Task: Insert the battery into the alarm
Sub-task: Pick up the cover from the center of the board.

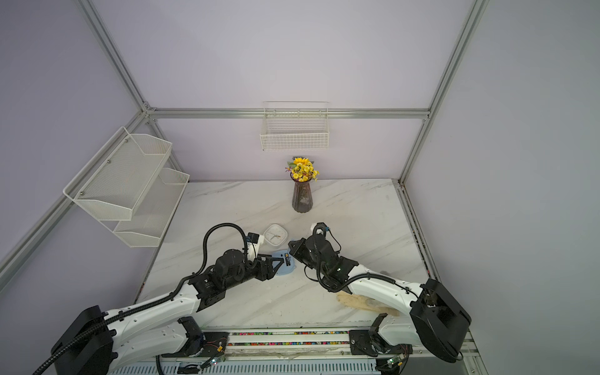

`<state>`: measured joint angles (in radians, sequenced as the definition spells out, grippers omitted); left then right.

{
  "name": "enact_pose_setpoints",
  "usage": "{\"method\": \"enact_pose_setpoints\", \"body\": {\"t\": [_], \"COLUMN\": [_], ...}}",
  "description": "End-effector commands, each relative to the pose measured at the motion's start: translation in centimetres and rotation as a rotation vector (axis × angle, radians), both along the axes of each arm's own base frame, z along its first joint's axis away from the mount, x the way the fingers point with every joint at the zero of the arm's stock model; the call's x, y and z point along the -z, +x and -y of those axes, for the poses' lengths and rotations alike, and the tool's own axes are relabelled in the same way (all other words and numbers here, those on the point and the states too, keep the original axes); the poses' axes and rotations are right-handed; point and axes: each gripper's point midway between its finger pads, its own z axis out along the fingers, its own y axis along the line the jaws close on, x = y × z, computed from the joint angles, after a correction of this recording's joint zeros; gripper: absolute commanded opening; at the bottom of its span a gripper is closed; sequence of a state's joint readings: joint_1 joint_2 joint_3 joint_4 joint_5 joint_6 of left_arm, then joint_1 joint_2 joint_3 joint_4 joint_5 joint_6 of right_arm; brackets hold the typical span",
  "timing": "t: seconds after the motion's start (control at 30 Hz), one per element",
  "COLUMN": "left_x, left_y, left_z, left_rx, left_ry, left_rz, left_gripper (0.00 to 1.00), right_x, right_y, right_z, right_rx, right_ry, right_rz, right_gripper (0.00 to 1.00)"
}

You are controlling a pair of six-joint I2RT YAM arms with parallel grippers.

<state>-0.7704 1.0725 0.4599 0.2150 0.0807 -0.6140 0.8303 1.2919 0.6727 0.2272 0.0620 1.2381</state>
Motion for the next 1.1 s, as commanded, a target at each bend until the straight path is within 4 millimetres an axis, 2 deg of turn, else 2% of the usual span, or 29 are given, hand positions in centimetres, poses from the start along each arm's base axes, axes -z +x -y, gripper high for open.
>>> {"method": "enact_pose_setpoints", "body": {"t": [0.0,0.13,0.27,0.5,0.63,0.77,1.07], "left_x": [-3.2,-2.9,-2.6,-3.2,-3.7,-4.1,-3.8], "left_y": [0.8,0.9,1.3,1.0,0.8,0.7,0.6], "left_z": [1.3,1.8,1.3,0.5,0.1,0.4,1.2], "left_rx": [0.036,0.067,0.046,0.016,0.007,0.017,0.05], "left_ry": [-0.033,-0.004,0.023,-0.01,-0.023,-0.024,-0.004], "left_rz": [0.16,0.217,0.264,0.3,0.33,0.347,0.372], "left_gripper": [0.68,0.65,0.62,0.4,0.33,0.32,0.17], "right_x": [-2.8,-3.0,-3.3,-3.2,-3.3,-3.4,-3.2], "right_y": [-0.4,-1.2,-1.7,-2.1,-2.1,-2.2,-2.4], "right_z": [-1.5,-1.9,-2.5,-3.4,-3.1,-3.2,-3.5], "right_rx": [0.002,0.023,0.023,0.018,0.032,0.036,0.032], "right_ry": [0.156,0.152,0.16,0.156,0.15,0.137,0.129], "right_rz": [0.022,0.032,0.039,0.037,0.033,0.035,0.032], "right_gripper": [0.0,0.0,0.0,0.0,0.0,0.0,0.0]}}
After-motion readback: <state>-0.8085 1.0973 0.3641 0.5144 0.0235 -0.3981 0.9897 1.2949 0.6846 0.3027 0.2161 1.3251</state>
